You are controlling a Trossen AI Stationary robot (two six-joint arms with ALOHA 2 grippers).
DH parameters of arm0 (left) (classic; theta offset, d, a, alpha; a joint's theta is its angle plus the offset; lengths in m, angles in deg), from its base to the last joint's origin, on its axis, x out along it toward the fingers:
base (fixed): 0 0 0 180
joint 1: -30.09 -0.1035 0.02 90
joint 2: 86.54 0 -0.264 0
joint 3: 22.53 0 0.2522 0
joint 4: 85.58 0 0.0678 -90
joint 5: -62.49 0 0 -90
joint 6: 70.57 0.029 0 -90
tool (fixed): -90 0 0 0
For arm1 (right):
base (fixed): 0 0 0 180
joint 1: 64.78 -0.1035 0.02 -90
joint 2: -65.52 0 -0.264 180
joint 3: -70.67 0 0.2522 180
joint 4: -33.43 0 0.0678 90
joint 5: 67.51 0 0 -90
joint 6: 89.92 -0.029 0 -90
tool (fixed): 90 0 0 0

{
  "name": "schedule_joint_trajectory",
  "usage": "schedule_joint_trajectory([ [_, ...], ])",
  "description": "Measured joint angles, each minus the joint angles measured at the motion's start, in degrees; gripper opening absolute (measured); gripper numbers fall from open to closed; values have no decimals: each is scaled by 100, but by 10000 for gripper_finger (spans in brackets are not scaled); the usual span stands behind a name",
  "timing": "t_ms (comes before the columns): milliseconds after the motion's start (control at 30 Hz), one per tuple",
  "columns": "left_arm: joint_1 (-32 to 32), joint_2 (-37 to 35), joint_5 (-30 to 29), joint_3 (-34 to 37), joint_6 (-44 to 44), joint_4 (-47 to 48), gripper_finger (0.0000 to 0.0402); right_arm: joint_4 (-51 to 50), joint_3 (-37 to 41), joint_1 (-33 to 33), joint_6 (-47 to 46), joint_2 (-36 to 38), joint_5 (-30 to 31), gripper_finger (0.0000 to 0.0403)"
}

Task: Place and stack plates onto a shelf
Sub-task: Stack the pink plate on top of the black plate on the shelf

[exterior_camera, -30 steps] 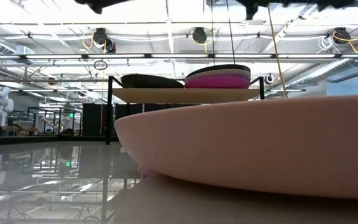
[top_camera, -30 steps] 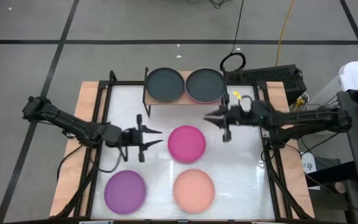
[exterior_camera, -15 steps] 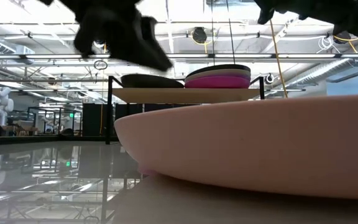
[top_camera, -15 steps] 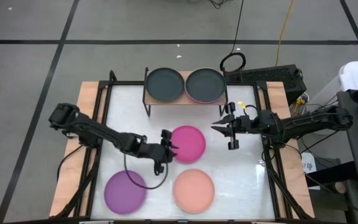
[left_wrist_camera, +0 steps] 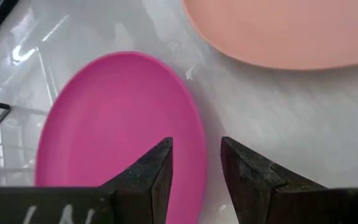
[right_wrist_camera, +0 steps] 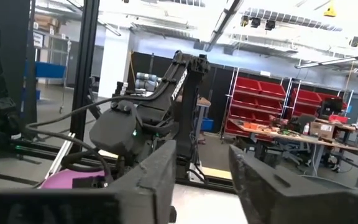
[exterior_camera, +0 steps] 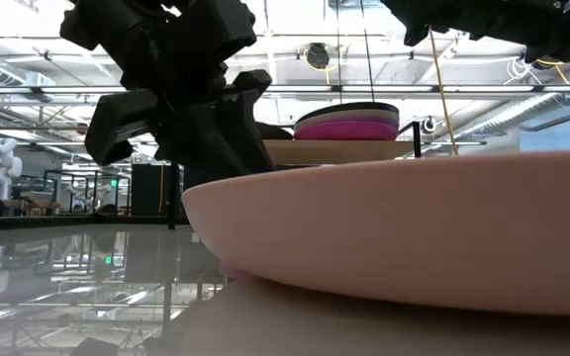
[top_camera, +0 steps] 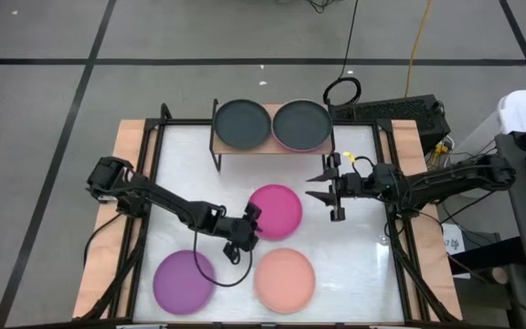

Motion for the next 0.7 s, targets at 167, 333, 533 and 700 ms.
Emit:
schedule_joint_trajectory([
  [167,-58,68,79,-3,97,41,140,50,0,0,-99,-24,2,178],
  [333,-143,343,160,-7,210,-4,140,92,-2,0,-142,-24,2,205],
  [533,-283,569,-20,2,296,-78,132,99,-4,1,-166,-24,4,210],
  [700,-308,486,-175,4,331,-113,62,90,-4,2,-160,-24,42,210],
])
